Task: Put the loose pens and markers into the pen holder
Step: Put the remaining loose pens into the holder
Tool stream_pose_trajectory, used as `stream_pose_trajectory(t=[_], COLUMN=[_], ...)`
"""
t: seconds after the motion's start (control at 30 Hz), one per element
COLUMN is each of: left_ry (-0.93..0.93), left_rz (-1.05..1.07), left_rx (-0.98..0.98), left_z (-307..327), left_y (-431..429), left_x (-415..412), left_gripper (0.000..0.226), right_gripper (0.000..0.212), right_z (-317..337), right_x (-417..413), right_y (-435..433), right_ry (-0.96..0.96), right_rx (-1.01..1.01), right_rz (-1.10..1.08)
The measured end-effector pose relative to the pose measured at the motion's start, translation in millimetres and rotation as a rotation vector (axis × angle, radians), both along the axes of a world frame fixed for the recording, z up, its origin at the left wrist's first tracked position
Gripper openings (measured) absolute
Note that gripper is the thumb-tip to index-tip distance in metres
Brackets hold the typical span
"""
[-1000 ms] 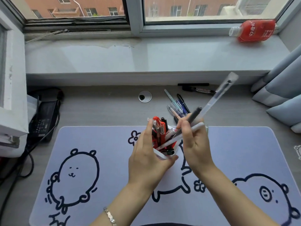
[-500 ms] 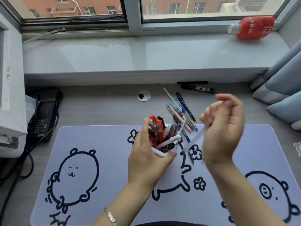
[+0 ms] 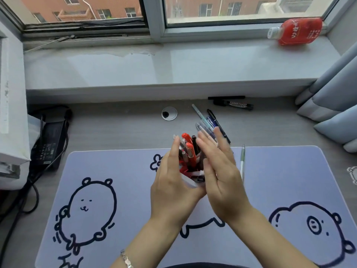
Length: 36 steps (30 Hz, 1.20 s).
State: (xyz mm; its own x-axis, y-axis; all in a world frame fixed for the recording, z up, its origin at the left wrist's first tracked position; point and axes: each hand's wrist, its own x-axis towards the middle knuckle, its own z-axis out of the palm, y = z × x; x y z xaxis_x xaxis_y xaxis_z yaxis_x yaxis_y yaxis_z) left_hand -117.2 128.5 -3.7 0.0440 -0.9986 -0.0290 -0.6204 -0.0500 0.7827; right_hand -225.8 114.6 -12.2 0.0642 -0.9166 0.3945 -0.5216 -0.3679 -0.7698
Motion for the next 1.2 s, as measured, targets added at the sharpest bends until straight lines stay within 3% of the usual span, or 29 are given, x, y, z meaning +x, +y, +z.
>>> stream_pose_trajectory(t=[0.13,0.3,0.4,0.43,0.5,0.57,0.63,0.67,0.77,0.87,0.93,1.07,1.13,1.2], left_ry=[-0.084,0.002,-0.014,-0.016,-0.02,-0.042,-0.059,-0.061,-0.061,-0.057,-0.035,-0.03,-0.053,-0.088], left_rz=[-0.034,0.001,0.062,0.088,0.122,0.139,0.15,0.158,0.174,0.18,0.199,0.201,0.19,0.157], left_rx=[-0.07,0.075,0.118,0.114,0.086,0.052,0.038,0.039,0.025,0.004,0.0,0.025,0.043,0.056], left_z=[-3,-8,-15,-16,-17,-17,-18,-19,-21,-24,-27,-35,-41,-46], left_y=[0,-3,-7,-8,-11,-14,-17,-19,-25,-36,-43,-50,-48,-44], left_x=[-3,-1,2,5,12,18,21,21,18,12,8,1,-2,-2], left_gripper=[0.075,0.095,0.106,0.108,0.111,0.113,0.113,0.113,0.11,0.11,0.112,0.116,0.115,0.115], right_gripper=[0.045,0.052,0.059,0.054,0.041,0.041,0.047,0.045,0.035,0.034,0.031,0.024,0.024,0.023], right_z=[2,4,6,5,-7,-28,-53,-64,-85,-80,-62,-8,17,39], right_x=[5,15,8,0,-28,-61,-81,-86,-95,-103,-104,-89,-79,-71], right_y=[-5,-28,-31,-30,-30,-28,-19,-14,-5,-9,-13,-18,-19,-19], right_ry=[0.264,0.511,0.255,0.138,0.073,0.256,0.524,0.59,0.502,0.075,-0.09,-0.441,-0.428,-0.189], right_rx=[0.026,0.213,0.44,0.42,0.381,0.675,1.005,1.055,0.994,0.962,0.853,0.712,0.641,0.525], right_rz=[-0.017,-0.022,0.157,0.104,-0.2,-0.405,-0.394,-0.383,-0.431,-0.496,-0.507,-0.316,-0.196,-0.134])
